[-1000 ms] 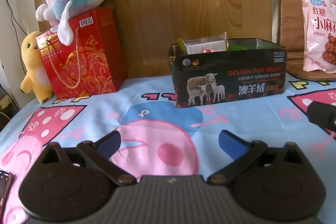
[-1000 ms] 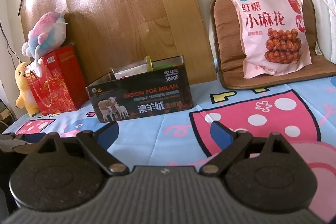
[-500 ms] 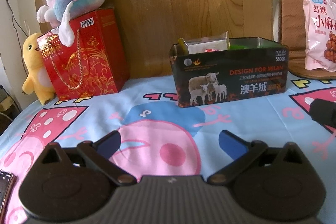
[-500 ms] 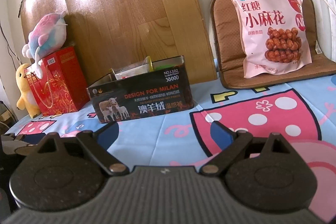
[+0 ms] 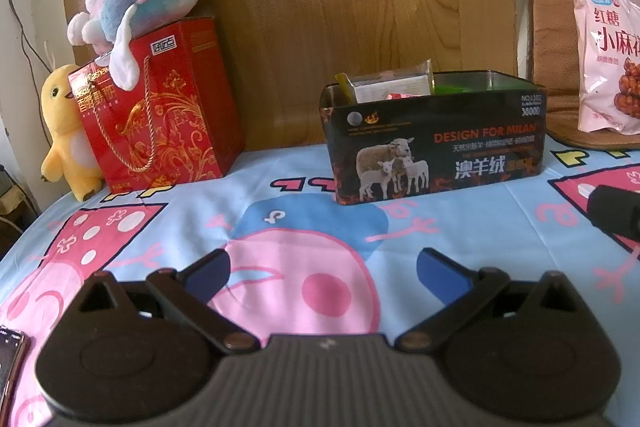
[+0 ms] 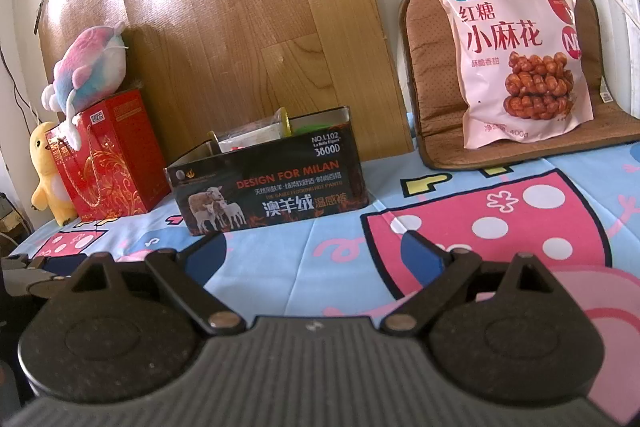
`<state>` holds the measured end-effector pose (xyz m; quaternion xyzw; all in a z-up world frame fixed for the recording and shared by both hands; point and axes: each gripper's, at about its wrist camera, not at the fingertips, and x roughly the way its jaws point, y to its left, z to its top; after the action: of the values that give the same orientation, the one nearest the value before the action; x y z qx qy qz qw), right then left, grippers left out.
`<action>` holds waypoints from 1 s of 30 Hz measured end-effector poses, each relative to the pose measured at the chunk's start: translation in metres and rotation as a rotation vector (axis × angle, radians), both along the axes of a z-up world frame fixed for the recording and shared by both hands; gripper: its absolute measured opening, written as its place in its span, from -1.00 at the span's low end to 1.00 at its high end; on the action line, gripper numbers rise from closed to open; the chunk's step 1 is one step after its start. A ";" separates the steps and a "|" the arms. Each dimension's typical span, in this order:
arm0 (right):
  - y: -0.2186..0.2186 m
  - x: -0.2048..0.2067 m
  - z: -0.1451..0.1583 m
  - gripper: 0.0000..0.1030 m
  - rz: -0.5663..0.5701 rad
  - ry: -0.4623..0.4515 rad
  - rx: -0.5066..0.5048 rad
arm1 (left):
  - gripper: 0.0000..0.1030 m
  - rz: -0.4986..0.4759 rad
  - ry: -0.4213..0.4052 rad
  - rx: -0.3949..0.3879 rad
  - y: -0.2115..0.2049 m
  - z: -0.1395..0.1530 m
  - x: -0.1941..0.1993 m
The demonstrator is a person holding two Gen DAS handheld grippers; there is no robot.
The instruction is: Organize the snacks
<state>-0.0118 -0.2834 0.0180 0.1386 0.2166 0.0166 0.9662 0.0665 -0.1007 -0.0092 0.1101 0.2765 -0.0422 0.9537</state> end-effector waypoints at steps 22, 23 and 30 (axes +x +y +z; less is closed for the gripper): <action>0.000 0.000 0.000 0.86 0.002 0.001 0.001 | 1.00 -0.020 0.012 -0.011 -0.001 -0.001 0.001; 0.000 0.000 0.000 0.86 0.000 0.001 0.000 | 1.00 -0.022 0.012 -0.014 -0.001 -0.001 0.001; 0.000 0.000 0.000 0.86 -0.004 0.004 0.000 | 1.00 -0.035 0.013 -0.024 -0.001 0.000 -0.001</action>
<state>-0.0122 -0.2837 0.0177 0.1392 0.2180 0.0143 0.9659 0.0655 -0.1016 -0.0092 0.1030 0.2804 -0.0630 0.9523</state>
